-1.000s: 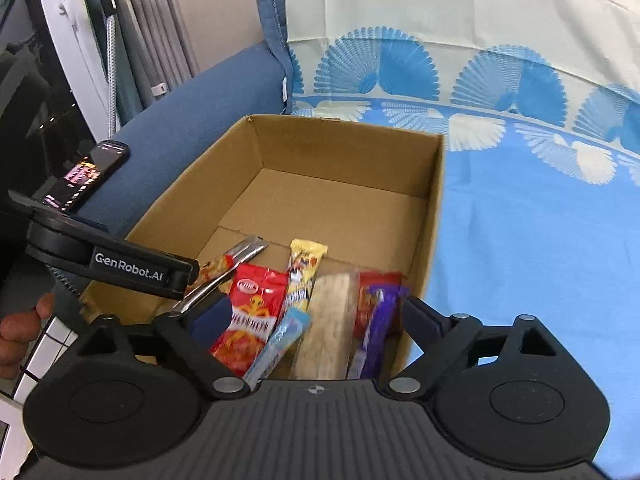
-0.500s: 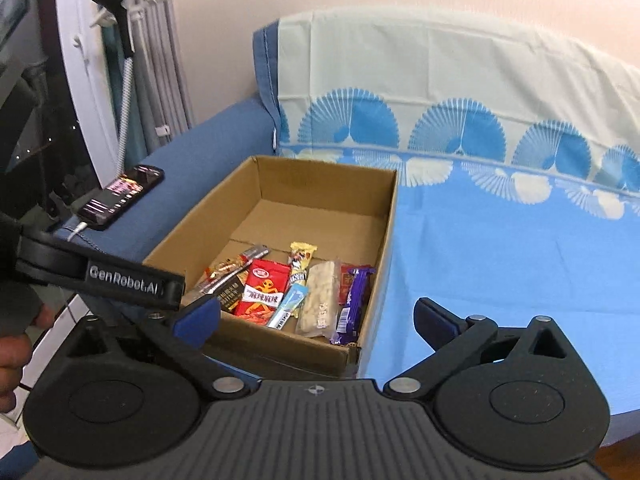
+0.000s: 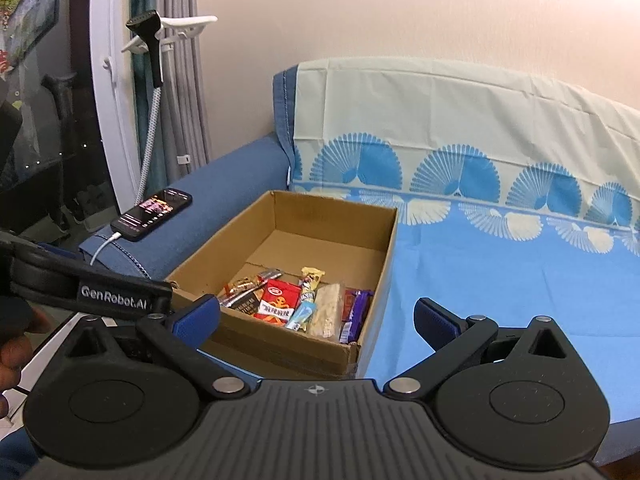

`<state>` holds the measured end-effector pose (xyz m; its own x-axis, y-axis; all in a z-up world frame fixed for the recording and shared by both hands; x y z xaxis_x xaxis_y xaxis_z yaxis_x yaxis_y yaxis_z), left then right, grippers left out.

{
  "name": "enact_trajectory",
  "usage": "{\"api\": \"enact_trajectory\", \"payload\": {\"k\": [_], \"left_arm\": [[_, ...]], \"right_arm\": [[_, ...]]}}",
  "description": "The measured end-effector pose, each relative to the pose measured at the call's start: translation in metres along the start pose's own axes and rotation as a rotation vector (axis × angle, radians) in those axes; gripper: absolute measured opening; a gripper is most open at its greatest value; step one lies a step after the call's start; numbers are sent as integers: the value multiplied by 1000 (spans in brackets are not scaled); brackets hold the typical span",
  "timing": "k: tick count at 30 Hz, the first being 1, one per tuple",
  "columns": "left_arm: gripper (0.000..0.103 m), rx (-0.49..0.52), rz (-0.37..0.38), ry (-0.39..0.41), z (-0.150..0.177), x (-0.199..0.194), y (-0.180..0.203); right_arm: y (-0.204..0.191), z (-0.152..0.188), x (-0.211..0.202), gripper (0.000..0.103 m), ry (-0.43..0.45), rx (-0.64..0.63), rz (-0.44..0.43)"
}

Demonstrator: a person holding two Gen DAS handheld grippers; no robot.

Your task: Organize snacks

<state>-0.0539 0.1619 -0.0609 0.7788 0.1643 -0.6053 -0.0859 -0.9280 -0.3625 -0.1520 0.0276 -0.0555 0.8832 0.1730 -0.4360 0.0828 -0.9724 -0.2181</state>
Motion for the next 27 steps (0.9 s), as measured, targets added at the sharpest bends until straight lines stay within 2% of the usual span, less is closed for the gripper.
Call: {"api": "enact_trajectory", "payload": {"k": [7, 13, 17, 19, 23, 27], "left_arm": [[103, 34, -36, 2, 4, -9, -3], [103, 0, 5, 55, -9, -13, -1], [103, -11, 47, 16, -18, -9, 6], [103, -38, 66, 24, -23, -10, 5], [103, -72, 41, 77, -31, -17, -2], [103, -38, 31, 83, -34, -23, 4]], "right_arm": [[-4, -4, -6, 102, 27, -16, 4], [-3, -4, -2, 102, 28, -26, 18], [-2, -7, -4, 102, 39, -58, 2], [1, -10, -8, 102, 58, -44, -10], [3, -16, -6, 102, 49, -31, -11], [2, -16, -12, 102, 81, -24, -16]]}}
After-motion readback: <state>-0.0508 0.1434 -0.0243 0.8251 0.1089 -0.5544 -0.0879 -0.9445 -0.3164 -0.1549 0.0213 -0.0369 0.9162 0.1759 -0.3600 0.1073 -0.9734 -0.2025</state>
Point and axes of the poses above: each gripper's, at about its wrist camera, not at the fingertips, and x roughly the way its jaws point, y to its right, z to its underside, the point moved 8 cm from there along x, roughly the way its jaws point, and after that the axes turned 15 degrees about -z, right-handed, at the moved point
